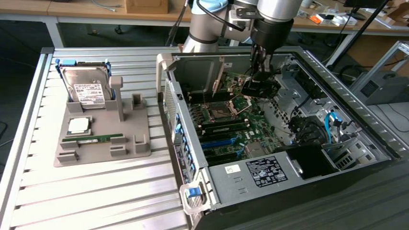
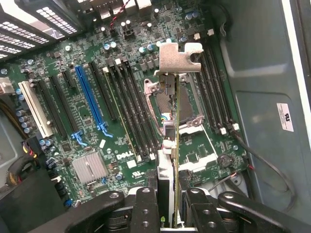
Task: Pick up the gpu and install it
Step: 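Insert the gpu into the slot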
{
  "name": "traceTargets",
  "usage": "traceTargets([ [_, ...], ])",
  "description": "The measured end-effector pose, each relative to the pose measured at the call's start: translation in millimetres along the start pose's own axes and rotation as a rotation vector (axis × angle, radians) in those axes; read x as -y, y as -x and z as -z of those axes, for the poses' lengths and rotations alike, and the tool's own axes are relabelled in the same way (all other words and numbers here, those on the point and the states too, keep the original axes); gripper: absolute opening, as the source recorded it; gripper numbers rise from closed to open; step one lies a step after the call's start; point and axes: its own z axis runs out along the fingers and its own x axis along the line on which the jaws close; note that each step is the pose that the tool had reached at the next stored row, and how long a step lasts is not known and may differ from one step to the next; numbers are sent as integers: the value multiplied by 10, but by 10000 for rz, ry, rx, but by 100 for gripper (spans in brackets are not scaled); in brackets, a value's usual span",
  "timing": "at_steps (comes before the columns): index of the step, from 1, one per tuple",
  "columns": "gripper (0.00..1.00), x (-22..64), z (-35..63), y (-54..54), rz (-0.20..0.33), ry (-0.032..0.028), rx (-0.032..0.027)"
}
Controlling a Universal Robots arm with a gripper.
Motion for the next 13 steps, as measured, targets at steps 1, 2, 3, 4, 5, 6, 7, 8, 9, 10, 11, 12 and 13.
traceTargets([
  [1,27,0,0,0,27,1,2],
  [2,27,0,-1,0,64,2,7],
  [3,27,0,-2,0,86,3,9],
  [4,27,0,-2,0,135,5,14],
  [5,27,0,-3,0,180,6,19],
  [6,27,0,-3,0,218,8,23],
  [7,27,0,-4,0,241,8,25],
  [8,27,0,-5,0,305,10,31],
  [9,27,-1,-6,0,365,13,38],
  [10,27,-1,-7,0,398,14,41],
  [11,27,-1,-8,0,436,15,45],
  [12,27,-1,-8,0,473,16,49],
  [13,27,-1,-9,0,507,18,52],
])
